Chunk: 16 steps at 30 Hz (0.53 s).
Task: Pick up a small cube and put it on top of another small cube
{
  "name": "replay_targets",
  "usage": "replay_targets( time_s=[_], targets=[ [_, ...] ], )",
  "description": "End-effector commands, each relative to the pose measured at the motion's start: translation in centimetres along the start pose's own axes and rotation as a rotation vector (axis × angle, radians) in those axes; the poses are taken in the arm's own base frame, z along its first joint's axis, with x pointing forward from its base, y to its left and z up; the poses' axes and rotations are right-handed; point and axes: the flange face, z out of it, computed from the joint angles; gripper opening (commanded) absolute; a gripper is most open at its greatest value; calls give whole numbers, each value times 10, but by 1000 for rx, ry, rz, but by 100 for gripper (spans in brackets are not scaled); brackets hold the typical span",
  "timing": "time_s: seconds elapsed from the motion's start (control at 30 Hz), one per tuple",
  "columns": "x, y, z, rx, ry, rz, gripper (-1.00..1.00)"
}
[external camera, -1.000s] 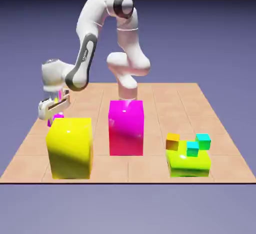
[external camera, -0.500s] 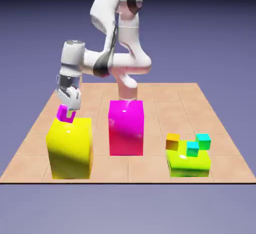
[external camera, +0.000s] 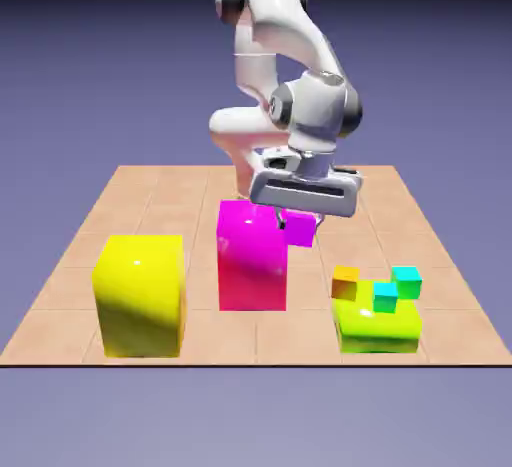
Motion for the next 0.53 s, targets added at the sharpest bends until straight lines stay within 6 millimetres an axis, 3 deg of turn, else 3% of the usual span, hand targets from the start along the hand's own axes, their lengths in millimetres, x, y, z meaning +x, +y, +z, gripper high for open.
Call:
replay_targets(
  time_s=[0.0, 0.17, 0.23, 0.37, 0.4, 0.43, 0.47, 0.5],
  targets=[
    [-8, -5, 6, -14, -29, -15, -100],
    [-67, -32, 29, -67, -192, -128, -100],
    [-75, -35, 31, -73, -214, -143, -100],
    [-86, -32, 96, -73, -214, -142, -100],
    [-87, -32, 100, -73, -214, -143, -100],
    [-87, -32, 100, -73, -214, -143, 100],
    [-87, -32, 100, -73, -214, -143, 100],
    [-83, -33, 84, -74, -213, -142, 100]
  ],
)
